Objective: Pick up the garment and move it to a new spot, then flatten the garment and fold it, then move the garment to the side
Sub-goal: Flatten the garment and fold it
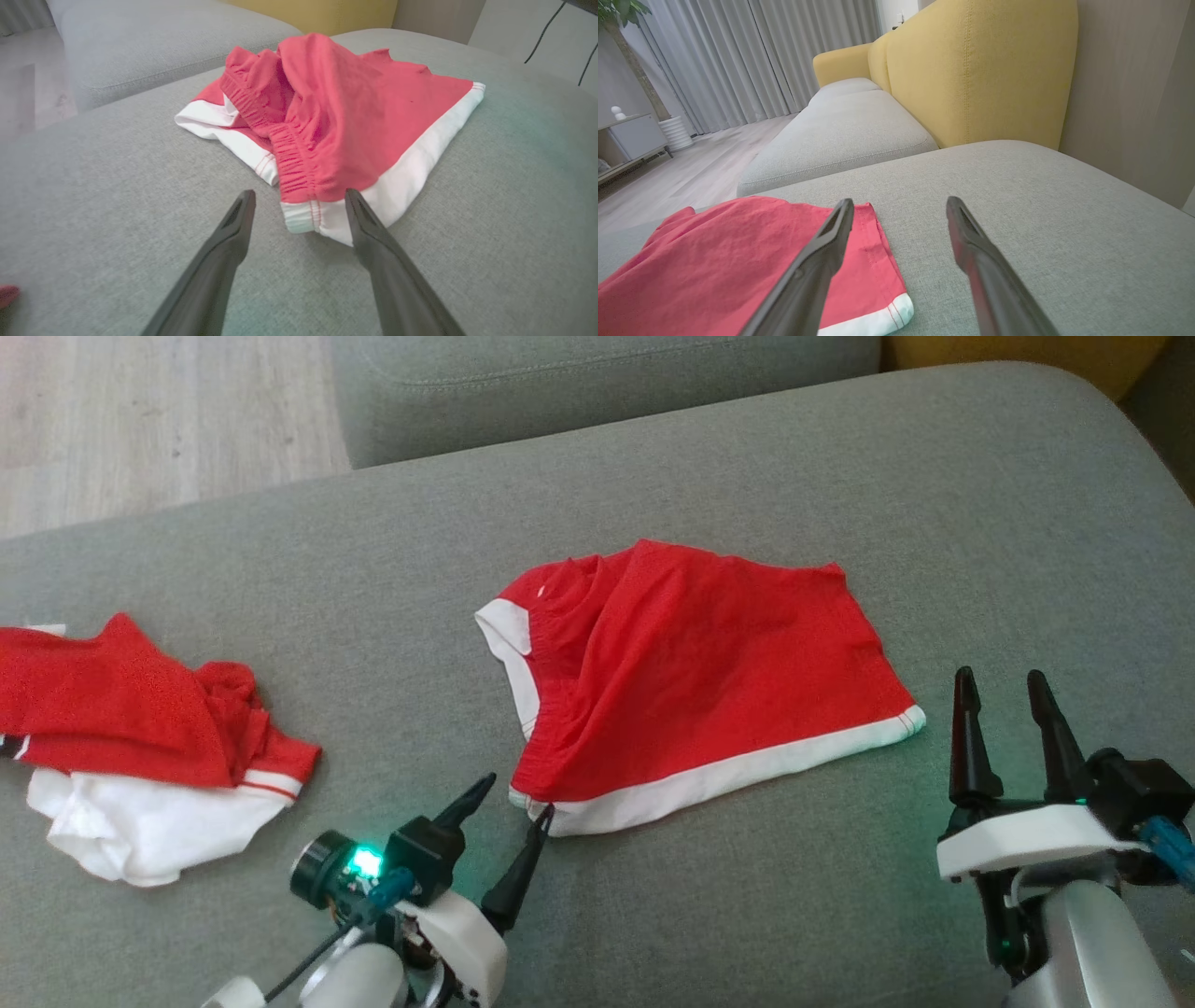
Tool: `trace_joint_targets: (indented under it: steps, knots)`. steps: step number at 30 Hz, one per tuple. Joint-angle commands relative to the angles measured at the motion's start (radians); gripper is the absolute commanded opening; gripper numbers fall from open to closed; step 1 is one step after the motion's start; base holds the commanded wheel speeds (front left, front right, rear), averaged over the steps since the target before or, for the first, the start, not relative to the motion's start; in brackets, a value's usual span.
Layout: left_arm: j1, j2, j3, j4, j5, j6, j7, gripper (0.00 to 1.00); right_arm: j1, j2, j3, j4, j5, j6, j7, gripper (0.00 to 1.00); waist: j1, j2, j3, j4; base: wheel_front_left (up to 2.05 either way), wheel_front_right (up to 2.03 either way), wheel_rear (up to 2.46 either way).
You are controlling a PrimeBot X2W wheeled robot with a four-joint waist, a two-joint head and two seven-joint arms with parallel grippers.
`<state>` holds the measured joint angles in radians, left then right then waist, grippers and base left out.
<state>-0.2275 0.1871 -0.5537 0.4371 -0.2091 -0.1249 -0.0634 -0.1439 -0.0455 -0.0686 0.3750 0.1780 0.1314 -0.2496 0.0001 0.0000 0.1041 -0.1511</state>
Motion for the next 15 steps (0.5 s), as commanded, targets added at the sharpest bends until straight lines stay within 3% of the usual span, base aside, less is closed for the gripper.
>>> trace_joint_targets:
  steps: [1, 13, 14, 15]
  knots:
    - [-0.053, 0.019, 0.009, -0.016, -0.023, -0.005, -0.002, 1.00, -0.035, -0.005, 0.027, -0.027, 0.011, -0.001, -0.012, 1.00, -0.0001, 0.0000, 0.006, -0.006, 0.00, 0.00, 0.00]
    - [-0.095, 0.026, -0.017, 0.040, -0.053, -0.006, 0.003, 1.00, -0.041, -0.005, 0.036, -0.031, 0.011, -0.001, -0.012, 1.00, -0.0001, 0.0000, 0.024, -0.018, 0.00, 0.00, 0.00]
    - [-0.098, 0.025, -0.020, 0.044, -0.057, -0.006, 0.006, 0.75, -0.042, -0.005, 0.036, -0.031, 0.010, -0.001, -0.012, 1.00, -0.0001, 0.0000, 0.026, -0.018, 0.00, 0.00, 0.00]
    - [-0.100, 0.025, -0.022, 0.048, -0.060, -0.006, 0.009, 0.35, -0.042, -0.005, 0.037, -0.030, 0.009, -0.001, -0.012, 1.00, -0.0001, 0.0000, 0.026, -0.019, 0.00, 0.00, 0.00]
